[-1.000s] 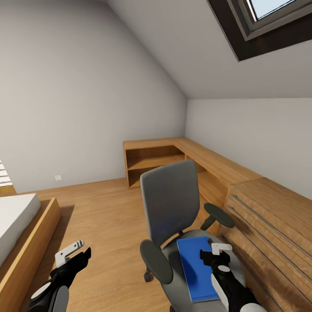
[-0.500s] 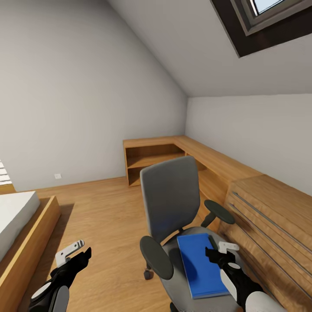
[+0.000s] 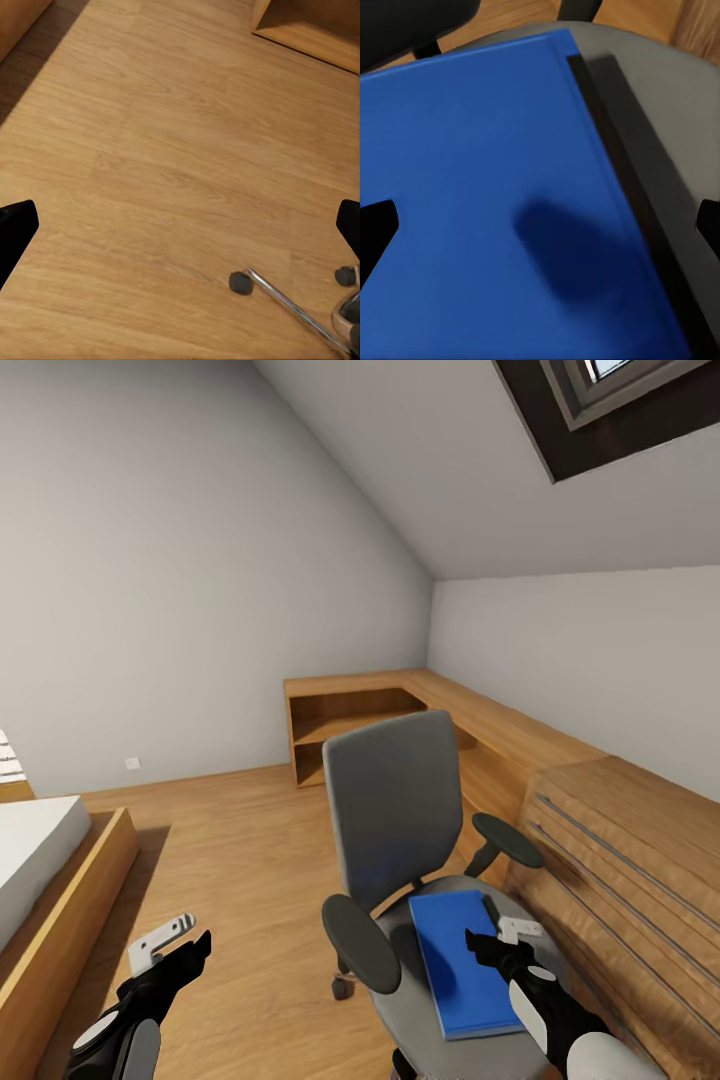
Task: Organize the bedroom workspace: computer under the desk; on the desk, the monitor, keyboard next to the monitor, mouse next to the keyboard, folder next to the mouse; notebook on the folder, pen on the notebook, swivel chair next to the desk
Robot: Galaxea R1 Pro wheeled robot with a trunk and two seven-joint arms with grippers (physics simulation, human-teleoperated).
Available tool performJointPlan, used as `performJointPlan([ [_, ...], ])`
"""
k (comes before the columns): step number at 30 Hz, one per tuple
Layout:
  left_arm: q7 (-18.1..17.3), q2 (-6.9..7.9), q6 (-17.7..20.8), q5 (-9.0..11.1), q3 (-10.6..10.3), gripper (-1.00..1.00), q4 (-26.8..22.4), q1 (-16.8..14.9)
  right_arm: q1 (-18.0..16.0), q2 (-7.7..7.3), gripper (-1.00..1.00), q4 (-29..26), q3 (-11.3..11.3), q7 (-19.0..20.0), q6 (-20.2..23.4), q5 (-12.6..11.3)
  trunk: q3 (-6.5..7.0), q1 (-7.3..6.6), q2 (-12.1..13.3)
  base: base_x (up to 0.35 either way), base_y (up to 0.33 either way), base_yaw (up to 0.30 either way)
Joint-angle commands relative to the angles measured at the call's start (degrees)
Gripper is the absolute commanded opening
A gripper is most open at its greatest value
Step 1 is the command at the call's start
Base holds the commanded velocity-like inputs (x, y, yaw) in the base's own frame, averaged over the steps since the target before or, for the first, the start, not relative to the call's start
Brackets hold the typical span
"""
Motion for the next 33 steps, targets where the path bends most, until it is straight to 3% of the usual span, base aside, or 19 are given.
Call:
performJointPlan([
  [1,0.38,-0.03,0.23,0.61,0.03,1.0,-0.07,-0.04,-0.04,0.0,1.0,0.05,0.01,0.17,-0.2,-0.61,-0.24,0.22,-0.44,0.0,0.0,0.0],
  [19,0.37,-0.03,0.23,0.61,0.03,1.0,-0.07,-0.04,-0.04,-0.09,1.0,0.05,-0.18,0.64,-0.21,-0.57,-3.47,4.17,-7.66,0.0,0.0,0.0],
  [33,0.31,-0.03,0.23,0.61,-0.1,1.0,-0.07,-0.04,-0.04,-0.09,1.0,0.05,-0.43,0.63,-0.21,-0.55,-3.47,4.17,-7.66,0.0,0.0,0.0],
])
